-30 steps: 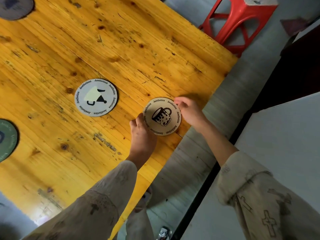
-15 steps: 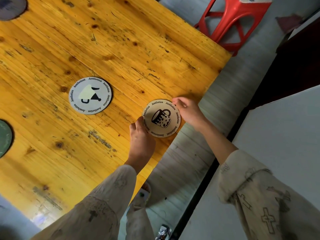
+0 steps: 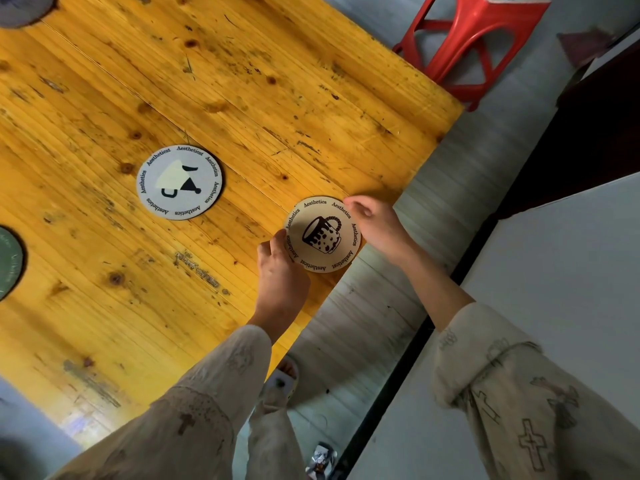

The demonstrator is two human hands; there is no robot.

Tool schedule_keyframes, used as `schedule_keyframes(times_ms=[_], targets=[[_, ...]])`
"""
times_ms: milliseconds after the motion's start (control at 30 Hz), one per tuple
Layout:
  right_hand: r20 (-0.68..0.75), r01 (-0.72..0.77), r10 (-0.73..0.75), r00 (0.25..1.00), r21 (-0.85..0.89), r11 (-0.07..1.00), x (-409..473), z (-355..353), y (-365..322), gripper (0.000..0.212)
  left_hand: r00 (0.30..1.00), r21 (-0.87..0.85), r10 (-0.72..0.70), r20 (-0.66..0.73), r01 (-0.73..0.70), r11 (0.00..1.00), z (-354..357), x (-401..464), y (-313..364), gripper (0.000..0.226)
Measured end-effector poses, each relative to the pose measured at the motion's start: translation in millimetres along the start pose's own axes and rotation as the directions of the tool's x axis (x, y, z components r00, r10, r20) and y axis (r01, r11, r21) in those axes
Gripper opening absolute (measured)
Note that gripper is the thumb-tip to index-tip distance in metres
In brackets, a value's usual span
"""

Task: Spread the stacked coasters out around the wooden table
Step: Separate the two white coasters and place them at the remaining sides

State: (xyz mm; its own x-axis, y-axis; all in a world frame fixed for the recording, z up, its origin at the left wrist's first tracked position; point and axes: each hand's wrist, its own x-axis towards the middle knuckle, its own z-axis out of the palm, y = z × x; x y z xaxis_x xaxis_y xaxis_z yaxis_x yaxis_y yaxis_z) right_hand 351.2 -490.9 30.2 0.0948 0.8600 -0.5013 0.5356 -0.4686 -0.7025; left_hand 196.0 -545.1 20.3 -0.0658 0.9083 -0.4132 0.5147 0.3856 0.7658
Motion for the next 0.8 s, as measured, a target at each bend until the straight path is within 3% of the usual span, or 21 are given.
schedule_keyframes(times_ms=[167, 367, 567, 800], targets=[[0.031, 0.015, -0.014, 0.999, -0.030, 0.999, -19, 0, 0, 0.037, 0.999, 0.107, 0.033, -0.026, -0.030, 0.994, -5, 6, -3, 0.048], [0.070, 0.089, -0.080, 0.994, -0.135, 0.987, -46, -7, -7, 0.038, 0.995, 0.477, 0.102, 0.005, -0.092, 0.874, -30, 11, -19, 0.051], [0.176, 0.124, -0.088, 0.980, -0.209, 0.970, -45, -15, -31, 0.039, 0.982, 0.627, 0.090, 0.166, -0.176, 0.759, -36, 5, -35, 0.057], [0.237, 0.175, -0.107, 0.966, -0.290, 0.941, -7, -12, -76, 0.038, 0.985, 0.741, 0.070, 0.158, -0.165, 0.651, -49, 17, -24, 0.053]])
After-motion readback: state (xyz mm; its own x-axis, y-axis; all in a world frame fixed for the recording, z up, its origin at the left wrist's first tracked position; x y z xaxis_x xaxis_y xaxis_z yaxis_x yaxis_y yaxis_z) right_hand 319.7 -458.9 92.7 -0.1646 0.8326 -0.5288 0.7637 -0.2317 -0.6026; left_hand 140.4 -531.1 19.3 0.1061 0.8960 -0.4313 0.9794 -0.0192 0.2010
